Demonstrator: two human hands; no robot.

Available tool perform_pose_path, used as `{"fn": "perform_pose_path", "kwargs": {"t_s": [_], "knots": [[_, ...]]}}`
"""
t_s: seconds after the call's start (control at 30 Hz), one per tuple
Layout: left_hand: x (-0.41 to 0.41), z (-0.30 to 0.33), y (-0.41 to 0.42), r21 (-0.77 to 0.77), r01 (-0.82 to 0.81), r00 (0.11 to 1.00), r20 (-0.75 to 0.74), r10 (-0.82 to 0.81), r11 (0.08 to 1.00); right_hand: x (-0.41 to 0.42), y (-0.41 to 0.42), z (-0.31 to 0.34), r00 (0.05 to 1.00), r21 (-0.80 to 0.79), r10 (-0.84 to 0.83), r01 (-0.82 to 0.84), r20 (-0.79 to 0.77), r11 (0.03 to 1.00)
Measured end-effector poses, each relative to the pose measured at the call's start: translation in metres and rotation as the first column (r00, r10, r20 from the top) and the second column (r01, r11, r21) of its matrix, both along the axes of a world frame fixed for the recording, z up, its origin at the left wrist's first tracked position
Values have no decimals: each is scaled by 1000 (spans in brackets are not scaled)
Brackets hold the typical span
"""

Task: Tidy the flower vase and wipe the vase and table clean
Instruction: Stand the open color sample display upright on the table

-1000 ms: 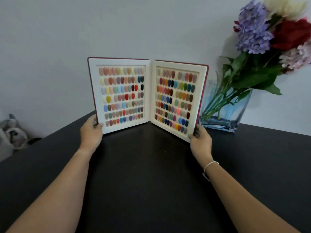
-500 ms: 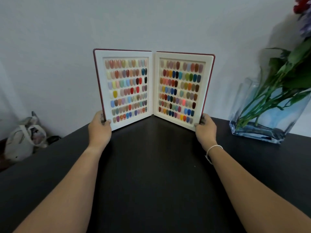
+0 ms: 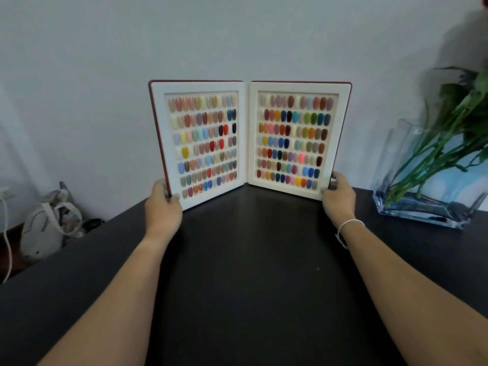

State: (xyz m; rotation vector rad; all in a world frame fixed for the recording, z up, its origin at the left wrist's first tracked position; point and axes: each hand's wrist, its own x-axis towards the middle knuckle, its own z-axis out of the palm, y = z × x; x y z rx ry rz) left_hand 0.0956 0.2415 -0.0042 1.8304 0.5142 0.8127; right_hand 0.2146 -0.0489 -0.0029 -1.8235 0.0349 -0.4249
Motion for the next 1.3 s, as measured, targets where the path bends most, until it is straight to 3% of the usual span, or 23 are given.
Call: {"fn": "perform_pose_path", "kwargs": {"t_s": [1.3], "knots": [[-2, -2, -3, -31, -8, 999, 34, 9, 1000, -4, -4, 1, 999, 23, 2, 0, -53, 1000]]}}
